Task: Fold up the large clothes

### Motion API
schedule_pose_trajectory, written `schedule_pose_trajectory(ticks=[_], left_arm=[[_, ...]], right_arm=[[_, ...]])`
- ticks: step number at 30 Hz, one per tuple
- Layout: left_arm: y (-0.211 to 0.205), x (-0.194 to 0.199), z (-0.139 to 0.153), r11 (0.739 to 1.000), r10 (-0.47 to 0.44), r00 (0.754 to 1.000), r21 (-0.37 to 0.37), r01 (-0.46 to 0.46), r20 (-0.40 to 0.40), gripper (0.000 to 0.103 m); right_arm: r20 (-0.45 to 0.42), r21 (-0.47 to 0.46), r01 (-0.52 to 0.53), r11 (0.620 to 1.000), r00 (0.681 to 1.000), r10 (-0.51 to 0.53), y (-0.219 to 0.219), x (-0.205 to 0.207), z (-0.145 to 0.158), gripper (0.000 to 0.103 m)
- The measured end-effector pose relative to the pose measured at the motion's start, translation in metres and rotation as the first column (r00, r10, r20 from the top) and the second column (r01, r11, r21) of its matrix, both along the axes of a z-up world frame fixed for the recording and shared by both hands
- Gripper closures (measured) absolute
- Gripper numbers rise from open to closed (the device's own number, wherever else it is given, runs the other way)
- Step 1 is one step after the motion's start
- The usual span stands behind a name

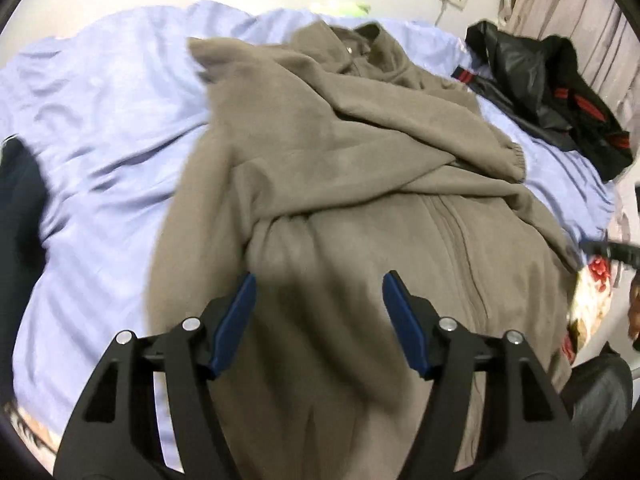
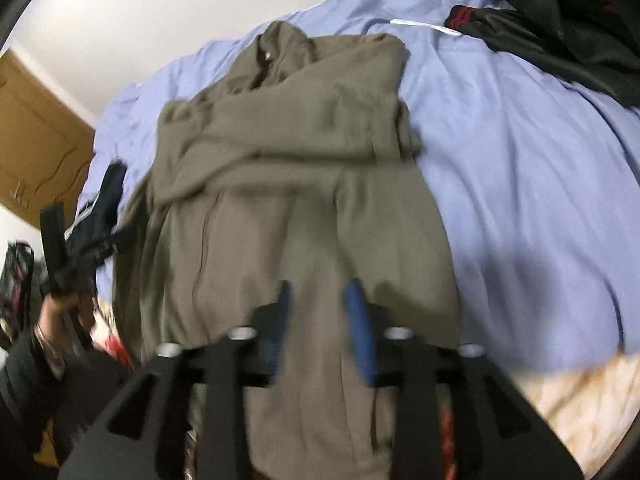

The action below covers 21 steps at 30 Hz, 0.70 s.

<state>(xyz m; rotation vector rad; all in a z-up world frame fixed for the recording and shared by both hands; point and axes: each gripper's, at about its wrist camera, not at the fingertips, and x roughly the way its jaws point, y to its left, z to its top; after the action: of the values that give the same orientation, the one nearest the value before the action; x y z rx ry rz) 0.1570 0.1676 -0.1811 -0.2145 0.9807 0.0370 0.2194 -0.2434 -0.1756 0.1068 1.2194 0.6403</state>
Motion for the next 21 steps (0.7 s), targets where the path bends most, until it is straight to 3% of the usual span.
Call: schedule_pose_trajectory(ticks=[2,4,8,12,16,18,21], left_arm=[[0.007,-0.027,0.007,0.999,0.03,0.999,-0.019,-0.03,0.016,0.033],[0.012,-0.05,0.01,0.998,0.044,0.999,-0.036,-0.043,0.028,0.033],[0.012,-0.102,0.011,0.999,0.043,0.997,0.01,-0.044,0.07,0.022],[0.012,-0.138,-0.004,0.999,0.004,0.999,0.049,-0.007,0.053,0.022],[0.011,-0.161,-0.026,0.995,-0.024,0.999,0.099,0.026,-0.024,0.022],[0.008,-0.165,-0.039,0.991,-0.048,0.996,0.121,0.058,-0.079,0.022],[0.013,-0.167,-0.068,0.989,-0.04,0.974,0.13,0.071,-0.223,0.022]], right_arm=[[-0.015,0.005,0.013,1.0,1.0,-0.013,-0.015,-0.023,-0.007,0.051],[-0.05,0.004,0.038,0.999,0.998,-0.038,-0.033,-0.049,-0.021,0.038],[-0.098,-0.017,0.102,0.995,0.99,-0.103,-0.054,-0.077,-0.05,0.036],[-0.112,-0.063,0.13,0.989,0.984,-0.137,-0.057,-0.091,-0.074,0.035],[-0.138,-0.114,0.118,0.986,0.981,-0.133,-0.06,-0.102,-0.093,0.033],[-0.202,-0.108,0.099,0.989,0.972,-0.119,-0.061,-0.11,-0.107,0.033],[-0.229,-0.144,0.056,0.988,0.969,-0.088,-0.052,-0.117,-0.115,0.03]])
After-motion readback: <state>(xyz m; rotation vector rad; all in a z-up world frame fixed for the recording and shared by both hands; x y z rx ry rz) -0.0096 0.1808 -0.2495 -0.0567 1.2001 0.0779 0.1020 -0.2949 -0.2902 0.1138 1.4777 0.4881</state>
